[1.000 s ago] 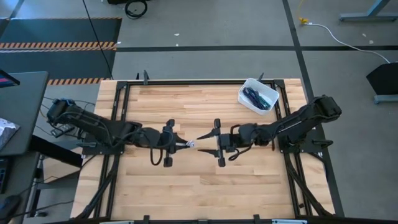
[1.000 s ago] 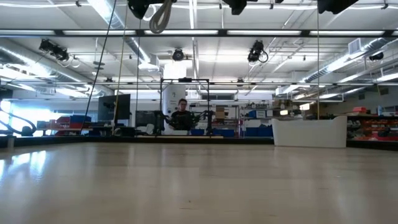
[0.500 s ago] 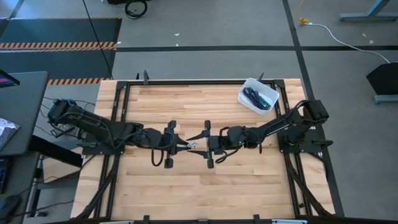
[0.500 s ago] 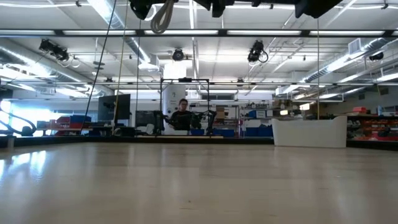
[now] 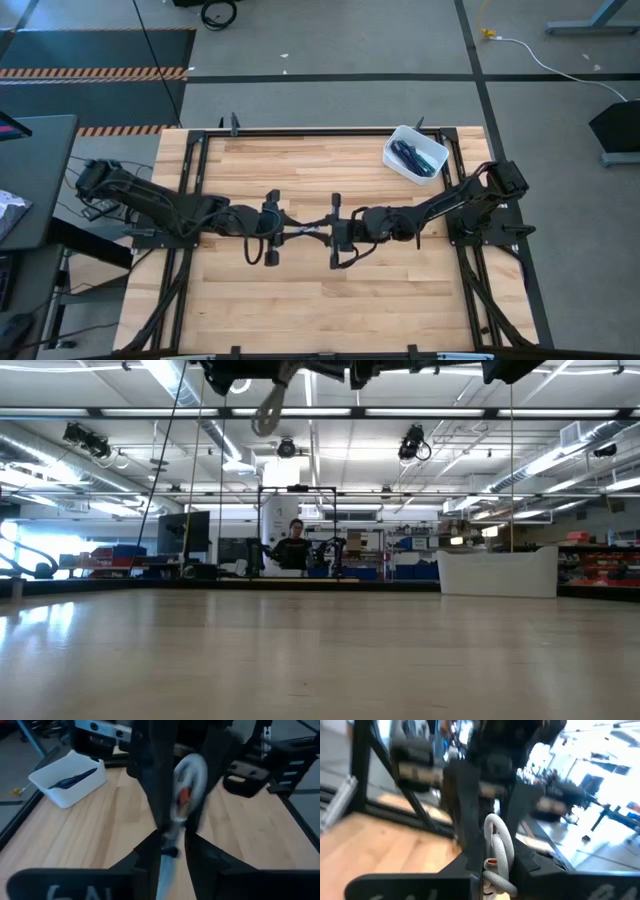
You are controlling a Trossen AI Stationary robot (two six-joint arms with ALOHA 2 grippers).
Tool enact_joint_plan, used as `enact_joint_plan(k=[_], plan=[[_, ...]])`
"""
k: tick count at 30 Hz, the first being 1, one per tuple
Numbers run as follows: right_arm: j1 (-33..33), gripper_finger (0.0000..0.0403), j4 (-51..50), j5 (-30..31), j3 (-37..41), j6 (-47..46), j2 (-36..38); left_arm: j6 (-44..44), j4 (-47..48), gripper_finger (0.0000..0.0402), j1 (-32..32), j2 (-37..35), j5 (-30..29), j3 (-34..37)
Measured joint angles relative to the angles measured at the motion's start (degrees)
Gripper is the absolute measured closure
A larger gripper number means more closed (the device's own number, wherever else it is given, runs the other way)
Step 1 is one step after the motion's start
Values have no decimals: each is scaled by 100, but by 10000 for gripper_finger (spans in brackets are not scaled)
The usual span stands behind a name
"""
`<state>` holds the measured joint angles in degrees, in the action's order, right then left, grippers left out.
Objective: Pick and place USB-C Cables
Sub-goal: Put the white charger cable into the white bin
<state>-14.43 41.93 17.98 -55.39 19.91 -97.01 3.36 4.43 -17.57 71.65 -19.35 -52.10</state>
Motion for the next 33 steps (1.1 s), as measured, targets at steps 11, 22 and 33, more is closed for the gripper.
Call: enact_joint_plan(k=[11,22,33], plan=[[45,355,-2375,2079,5,324,794,504,1283,263,-176,-785,-850,-2],[1636,355,-6632,2880,5,-1720,2107,1256,1937,271,-793,-746,-844,-1],[3609,355,-8395,1958,14,-2538,2038,1446,1965,271,-1037,-670,-844,1]])
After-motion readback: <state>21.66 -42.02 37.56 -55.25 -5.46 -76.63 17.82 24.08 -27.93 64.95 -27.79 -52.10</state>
